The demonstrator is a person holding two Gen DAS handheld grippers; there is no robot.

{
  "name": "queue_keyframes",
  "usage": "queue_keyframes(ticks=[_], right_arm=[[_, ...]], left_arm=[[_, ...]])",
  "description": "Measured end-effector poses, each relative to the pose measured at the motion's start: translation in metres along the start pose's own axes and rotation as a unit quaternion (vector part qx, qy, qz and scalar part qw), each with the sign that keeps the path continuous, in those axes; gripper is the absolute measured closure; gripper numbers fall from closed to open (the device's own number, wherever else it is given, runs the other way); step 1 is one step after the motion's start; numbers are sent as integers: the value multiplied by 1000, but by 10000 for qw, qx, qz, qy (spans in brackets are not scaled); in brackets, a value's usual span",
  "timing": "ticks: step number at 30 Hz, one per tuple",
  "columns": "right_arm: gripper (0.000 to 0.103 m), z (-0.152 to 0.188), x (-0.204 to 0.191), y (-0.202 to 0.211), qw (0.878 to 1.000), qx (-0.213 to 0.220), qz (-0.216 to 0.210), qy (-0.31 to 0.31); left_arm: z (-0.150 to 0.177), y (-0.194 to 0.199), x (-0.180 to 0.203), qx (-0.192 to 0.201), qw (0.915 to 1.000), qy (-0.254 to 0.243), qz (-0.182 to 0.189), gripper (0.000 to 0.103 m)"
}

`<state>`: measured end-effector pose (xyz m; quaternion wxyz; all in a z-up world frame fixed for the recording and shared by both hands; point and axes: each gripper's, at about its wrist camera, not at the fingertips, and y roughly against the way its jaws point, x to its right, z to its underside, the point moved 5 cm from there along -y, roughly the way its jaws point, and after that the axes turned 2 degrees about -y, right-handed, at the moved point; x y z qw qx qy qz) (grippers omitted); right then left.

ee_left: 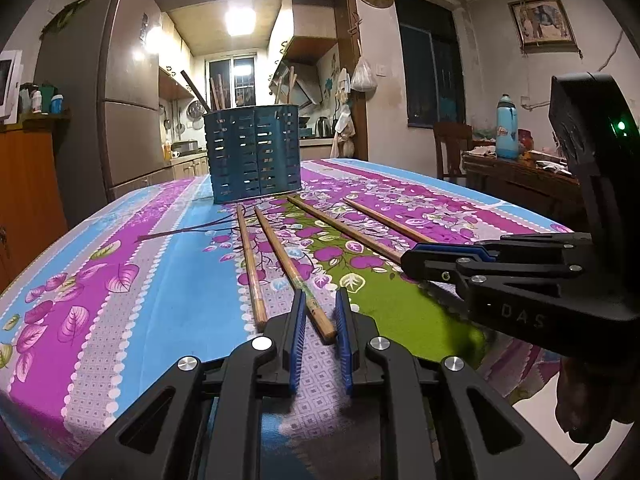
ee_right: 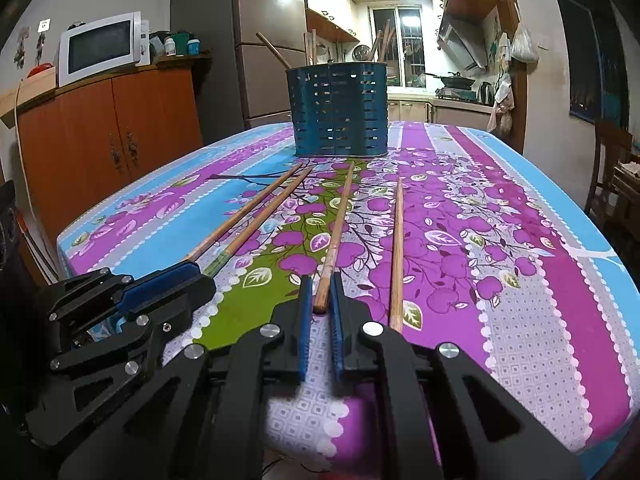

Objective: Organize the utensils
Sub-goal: 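Lift the chopsticks and carry both tools to the blue holder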

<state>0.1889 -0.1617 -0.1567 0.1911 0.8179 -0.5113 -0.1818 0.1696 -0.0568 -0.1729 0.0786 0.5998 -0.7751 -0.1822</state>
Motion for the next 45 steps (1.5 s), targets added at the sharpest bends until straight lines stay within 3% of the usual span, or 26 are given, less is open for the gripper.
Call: queue_keyframes(ticks=[12, 23, 30, 38, 45], right_arm=[[97, -10, 2, 30, 9993, 358, 17, -120], [98, -64, -15, 101, 9919, 1207, 67, 399], [98, -110, -16, 113, 9867, 1489, -32, 647], [98, -165, -2, 99, 9884, 1367, -219, 631], [98, -187, 8, 84, 9916, 1150, -311, 496]], left_arm=[[-12, 17, 1, 103, 9999, 54, 31, 92], [-72, 84, 0, 1162, 9931, -141, -78, 96], [-111, 95, 0, 1599, 9863, -362, -162, 96], [-162, 74, -20, 1556, 9873, -313, -57, 96], [-201, 52, -32, 1299, 9910, -287, 141, 96]])
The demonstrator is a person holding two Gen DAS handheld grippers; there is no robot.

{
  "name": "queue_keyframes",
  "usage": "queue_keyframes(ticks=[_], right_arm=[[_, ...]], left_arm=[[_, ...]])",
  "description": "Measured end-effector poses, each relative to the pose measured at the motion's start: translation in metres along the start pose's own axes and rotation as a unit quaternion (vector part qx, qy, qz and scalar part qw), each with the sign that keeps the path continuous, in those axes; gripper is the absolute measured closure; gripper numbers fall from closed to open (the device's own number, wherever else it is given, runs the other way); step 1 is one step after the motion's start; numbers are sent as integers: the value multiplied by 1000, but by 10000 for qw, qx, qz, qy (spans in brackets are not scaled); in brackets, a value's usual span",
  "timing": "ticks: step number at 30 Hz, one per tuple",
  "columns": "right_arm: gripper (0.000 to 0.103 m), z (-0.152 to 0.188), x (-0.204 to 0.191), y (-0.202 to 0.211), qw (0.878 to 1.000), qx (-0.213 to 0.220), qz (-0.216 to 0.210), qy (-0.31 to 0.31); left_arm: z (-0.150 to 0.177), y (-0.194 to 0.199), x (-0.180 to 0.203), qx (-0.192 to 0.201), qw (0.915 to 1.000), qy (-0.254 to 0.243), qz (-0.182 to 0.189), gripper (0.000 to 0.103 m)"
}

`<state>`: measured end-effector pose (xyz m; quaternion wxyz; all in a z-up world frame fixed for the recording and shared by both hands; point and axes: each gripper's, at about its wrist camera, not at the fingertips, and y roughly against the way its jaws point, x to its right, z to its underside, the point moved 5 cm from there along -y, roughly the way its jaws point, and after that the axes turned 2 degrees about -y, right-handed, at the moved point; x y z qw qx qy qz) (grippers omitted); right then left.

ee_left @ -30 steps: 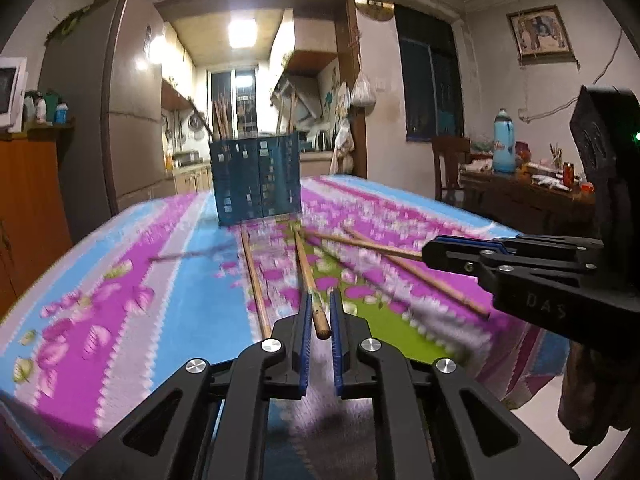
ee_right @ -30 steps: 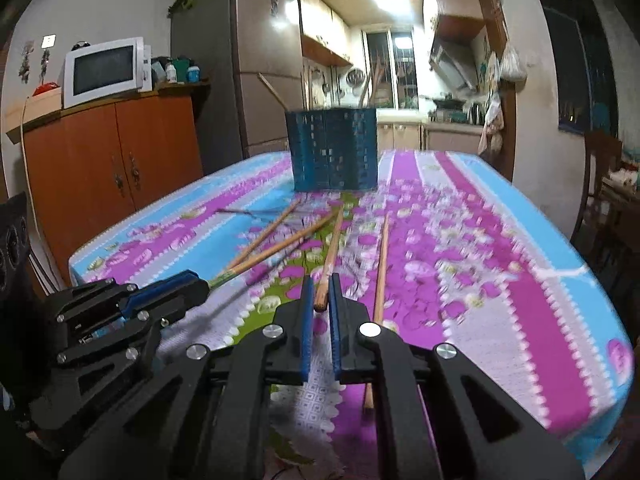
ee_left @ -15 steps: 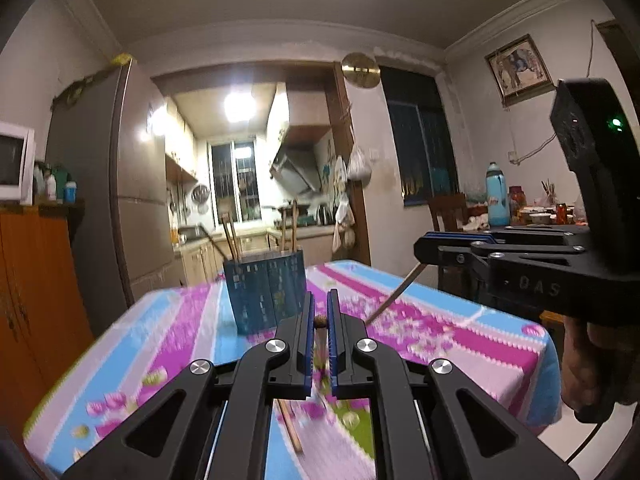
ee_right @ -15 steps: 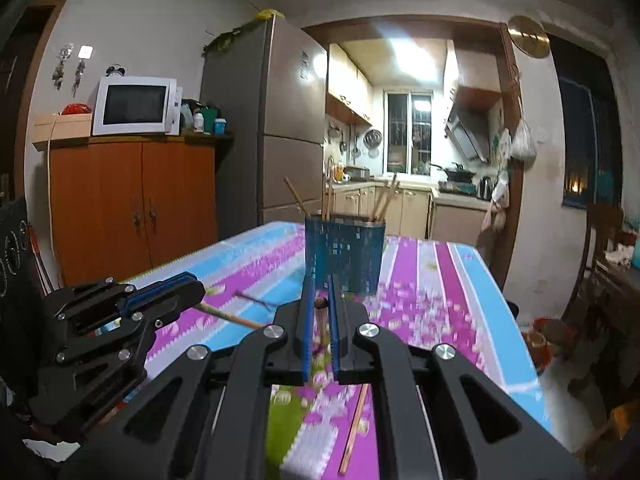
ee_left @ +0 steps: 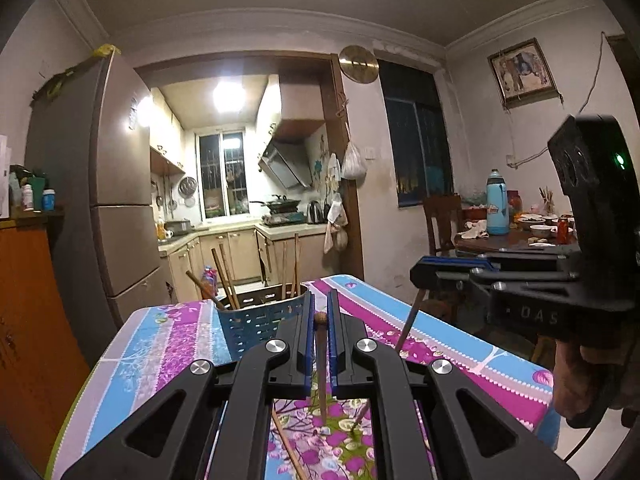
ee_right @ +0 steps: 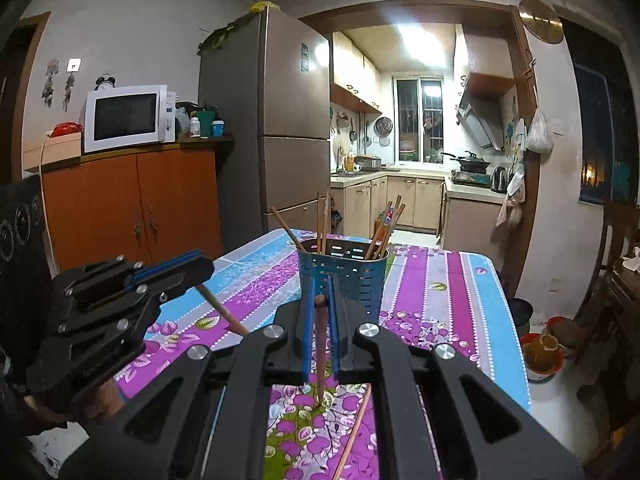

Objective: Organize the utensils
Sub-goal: 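Lift the chopsticks and carry both tools to the blue holder, then lower the held chopsticks into the holder with both tools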

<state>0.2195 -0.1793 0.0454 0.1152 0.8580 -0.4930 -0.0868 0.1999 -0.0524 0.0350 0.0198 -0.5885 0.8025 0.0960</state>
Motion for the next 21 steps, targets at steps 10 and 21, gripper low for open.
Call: queue_keyframes(ticks=[10, 21], right_arm=[[98, -31, 9, -5, 9999, 33, 65, 96], [98, -67, 11, -16, 9999, 65, -29, 102]], left_arm=[[-34, -12, -13, -306, 9994, -118, 62, 96], [-77, -19, -40, -726, 9973, 69, 24, 96]])
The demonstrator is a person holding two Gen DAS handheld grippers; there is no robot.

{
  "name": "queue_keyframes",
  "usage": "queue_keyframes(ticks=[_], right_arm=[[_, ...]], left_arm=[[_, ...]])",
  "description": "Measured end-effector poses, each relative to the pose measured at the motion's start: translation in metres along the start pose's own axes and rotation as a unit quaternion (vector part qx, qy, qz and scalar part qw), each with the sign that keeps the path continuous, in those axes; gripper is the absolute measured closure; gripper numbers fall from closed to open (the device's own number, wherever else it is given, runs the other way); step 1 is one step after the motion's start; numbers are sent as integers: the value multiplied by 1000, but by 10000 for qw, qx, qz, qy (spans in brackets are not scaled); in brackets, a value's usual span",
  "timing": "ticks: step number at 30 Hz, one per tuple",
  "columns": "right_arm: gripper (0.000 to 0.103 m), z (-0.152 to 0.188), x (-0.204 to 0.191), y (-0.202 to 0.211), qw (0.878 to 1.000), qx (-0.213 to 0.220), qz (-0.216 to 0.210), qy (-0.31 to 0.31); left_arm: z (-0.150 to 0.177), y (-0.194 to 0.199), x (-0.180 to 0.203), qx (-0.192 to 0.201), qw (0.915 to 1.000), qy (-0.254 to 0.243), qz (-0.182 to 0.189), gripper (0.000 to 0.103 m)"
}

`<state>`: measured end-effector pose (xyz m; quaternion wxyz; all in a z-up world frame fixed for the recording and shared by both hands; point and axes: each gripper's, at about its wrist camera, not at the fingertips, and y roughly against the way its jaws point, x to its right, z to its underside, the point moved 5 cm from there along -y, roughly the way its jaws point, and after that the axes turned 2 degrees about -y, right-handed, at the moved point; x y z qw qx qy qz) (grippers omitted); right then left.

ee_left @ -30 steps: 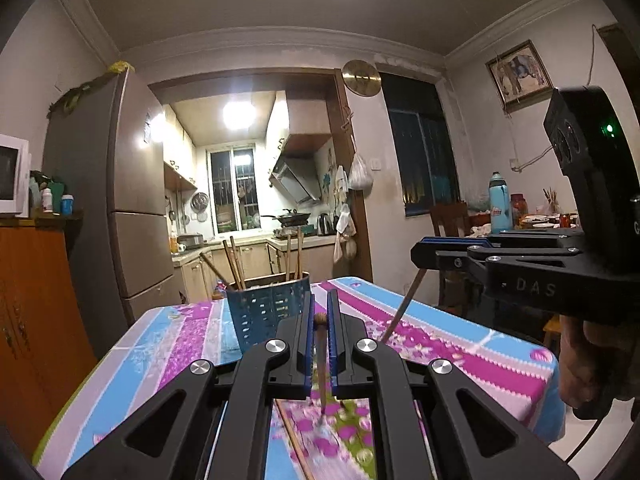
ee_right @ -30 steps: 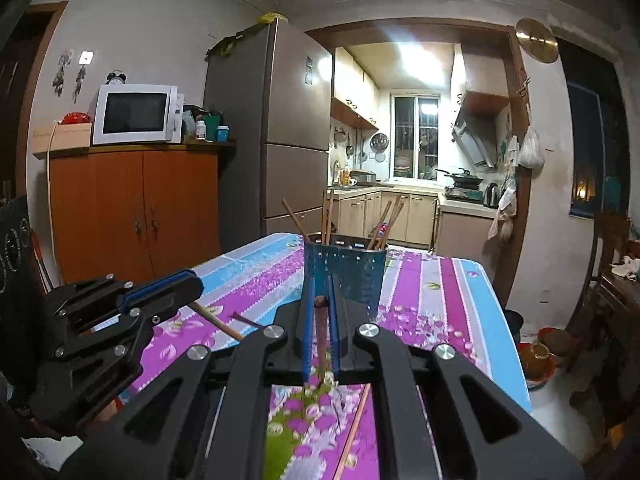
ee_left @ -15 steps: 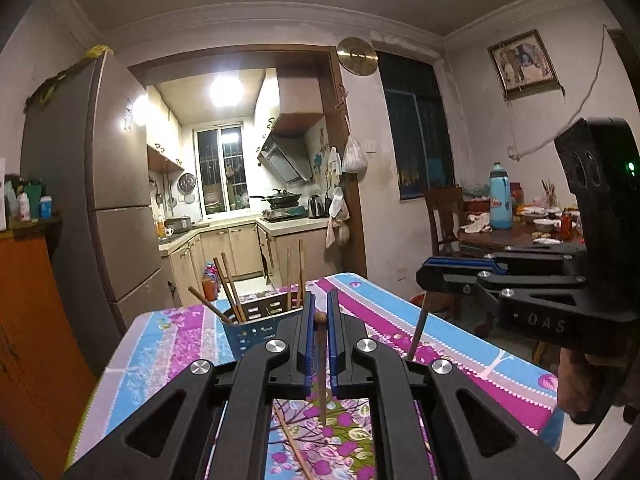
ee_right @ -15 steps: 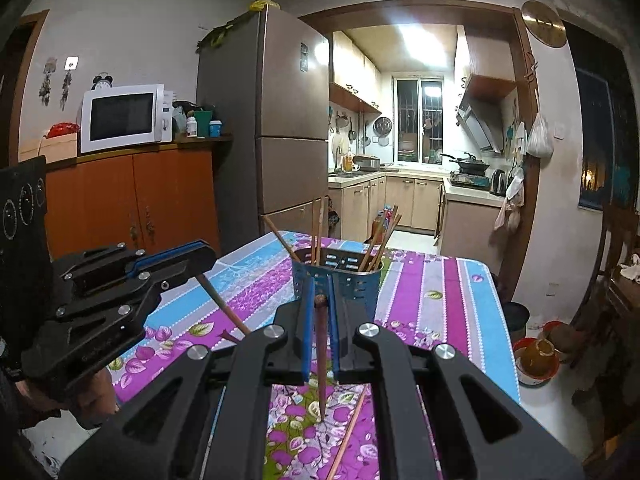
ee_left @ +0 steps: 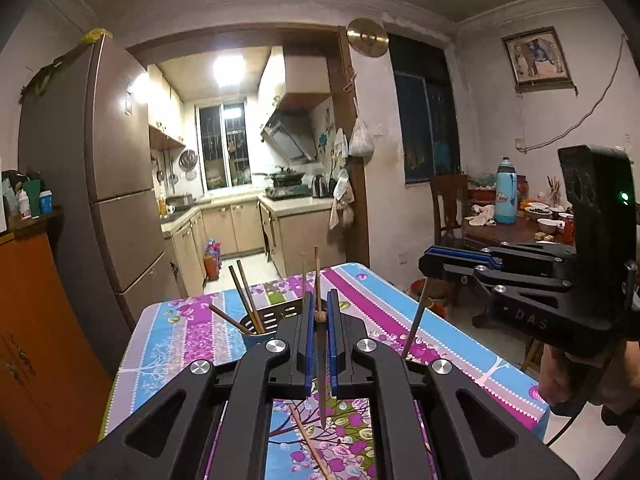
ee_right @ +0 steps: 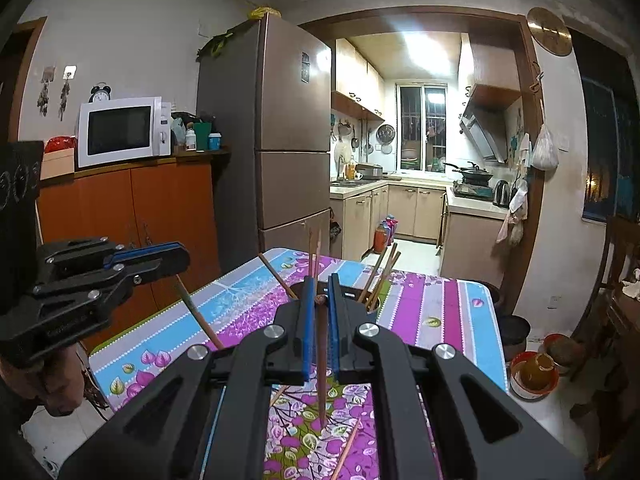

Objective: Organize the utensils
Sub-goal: 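Lower the held chopsticks into the holder with both tools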

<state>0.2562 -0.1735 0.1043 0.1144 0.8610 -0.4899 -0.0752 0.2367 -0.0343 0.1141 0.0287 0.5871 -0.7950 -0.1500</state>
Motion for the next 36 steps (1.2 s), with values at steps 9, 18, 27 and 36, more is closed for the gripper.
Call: queue_keyframes(ticks=[9, 18, 27, 36], right_arm=[[98, -49, 5, -9, 10000, 10, -25, 72], [98, -104, 16, -37, 9998, 119, 4, 157], [98, -142, 48, -83, 9999, 106, 3, -128], [98, -128, 63, -132, 9996, -142, -29, -242]], left_arm=[[-48, -16, -22, -120, 9998, 132, -26, 96], [-94, -40, -44, -23, 9997, 211, -151, 96], [-136, -89, -72, -37, 9988, 327, -358, 96], [-120, -151, -84, -459, 9978, 306, -373, 96]])
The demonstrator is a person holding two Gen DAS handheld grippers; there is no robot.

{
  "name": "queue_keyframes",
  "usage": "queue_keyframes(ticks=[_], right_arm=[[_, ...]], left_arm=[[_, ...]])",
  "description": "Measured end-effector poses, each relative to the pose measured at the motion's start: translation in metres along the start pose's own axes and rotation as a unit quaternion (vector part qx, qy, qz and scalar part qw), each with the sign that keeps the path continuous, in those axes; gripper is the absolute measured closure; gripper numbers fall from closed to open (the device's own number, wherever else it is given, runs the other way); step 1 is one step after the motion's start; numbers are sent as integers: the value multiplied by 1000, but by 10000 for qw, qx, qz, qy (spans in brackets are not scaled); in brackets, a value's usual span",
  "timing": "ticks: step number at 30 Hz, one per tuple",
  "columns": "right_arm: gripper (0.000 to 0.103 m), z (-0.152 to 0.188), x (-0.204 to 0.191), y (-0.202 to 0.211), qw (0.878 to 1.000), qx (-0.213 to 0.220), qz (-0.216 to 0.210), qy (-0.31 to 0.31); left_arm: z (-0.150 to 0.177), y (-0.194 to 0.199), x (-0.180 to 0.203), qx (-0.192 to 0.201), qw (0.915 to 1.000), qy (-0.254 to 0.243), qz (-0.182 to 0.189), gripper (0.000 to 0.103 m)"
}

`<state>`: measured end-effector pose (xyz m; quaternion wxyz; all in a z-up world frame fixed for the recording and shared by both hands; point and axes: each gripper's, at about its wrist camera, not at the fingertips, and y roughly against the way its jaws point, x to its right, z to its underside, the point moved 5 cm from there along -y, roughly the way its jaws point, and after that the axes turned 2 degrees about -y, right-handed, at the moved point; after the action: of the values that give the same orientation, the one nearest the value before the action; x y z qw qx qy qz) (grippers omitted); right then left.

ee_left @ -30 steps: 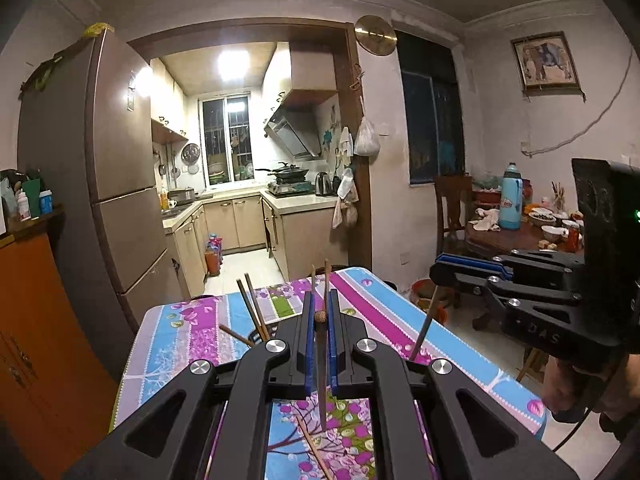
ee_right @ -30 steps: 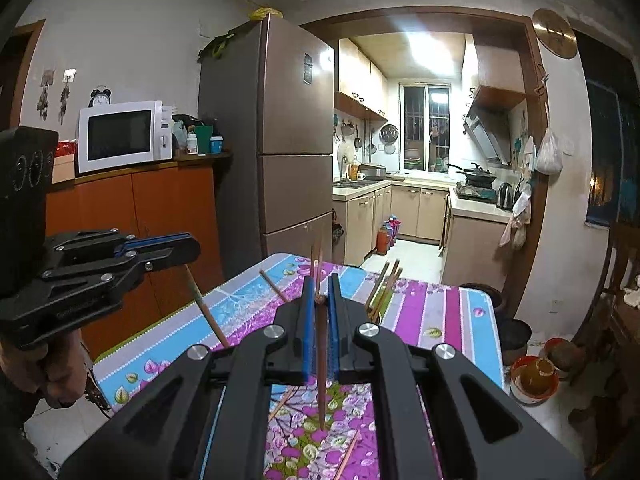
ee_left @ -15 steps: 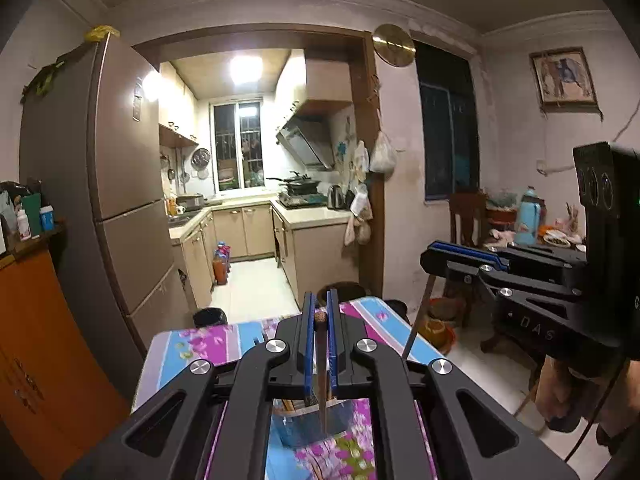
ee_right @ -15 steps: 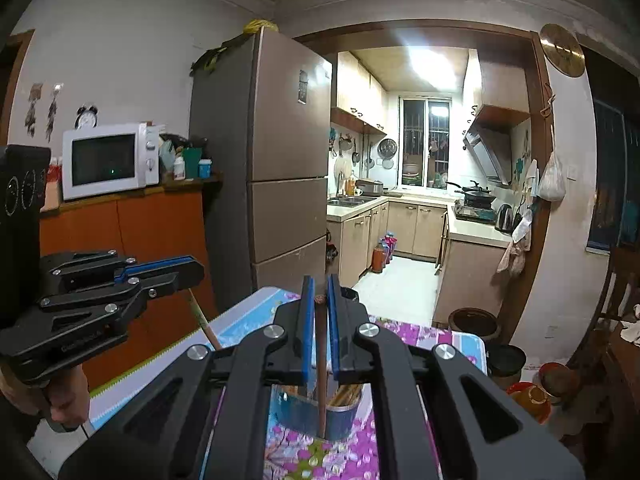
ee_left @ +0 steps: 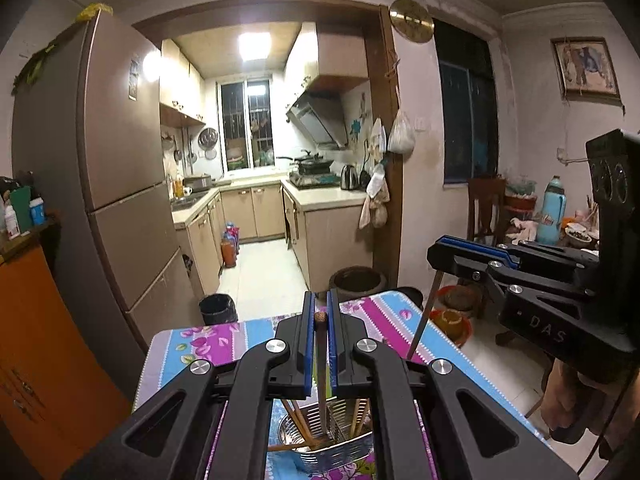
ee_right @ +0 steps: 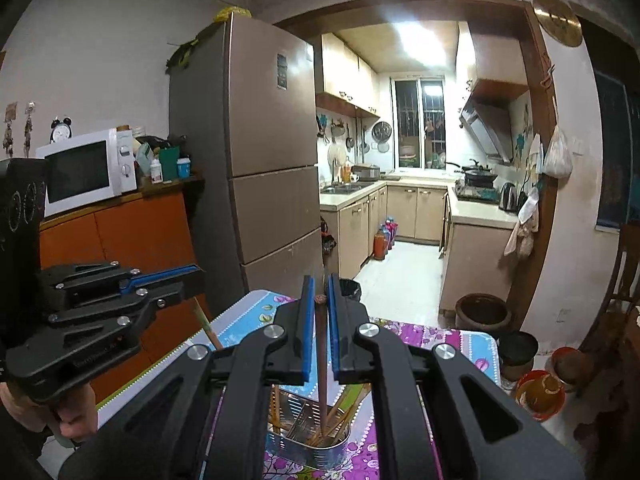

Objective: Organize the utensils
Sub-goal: 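Lower the held chopsticks into the holder with both tools, then open both tools to release the chopsticks and lift away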

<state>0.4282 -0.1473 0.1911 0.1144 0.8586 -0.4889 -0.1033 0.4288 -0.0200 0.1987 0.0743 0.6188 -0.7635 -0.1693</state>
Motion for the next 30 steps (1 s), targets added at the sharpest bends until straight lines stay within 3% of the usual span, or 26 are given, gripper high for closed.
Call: queue_keyframes(ticks=[17, 26, 28, 30], right_arm=[[98, 33, 9, -61, 9981, -616, -53, -78], [97, 35, 20, -72, 9981, -594, 137, -63], [91, 35, 23, -73, 9982, -568, 178, -55], [82, 36, 25, -73, 9982, -513, 301, 15]], left_arm=[[31, -85, -21, -628, 9978, 216, -45, 96], [34, -105, -36, -715, 9965, 368, -242, 96], [34, -110, -39, -739, 9961, 392, -281, 95], [34, -112, -40, -754, 9958, 425, -311, 88]])
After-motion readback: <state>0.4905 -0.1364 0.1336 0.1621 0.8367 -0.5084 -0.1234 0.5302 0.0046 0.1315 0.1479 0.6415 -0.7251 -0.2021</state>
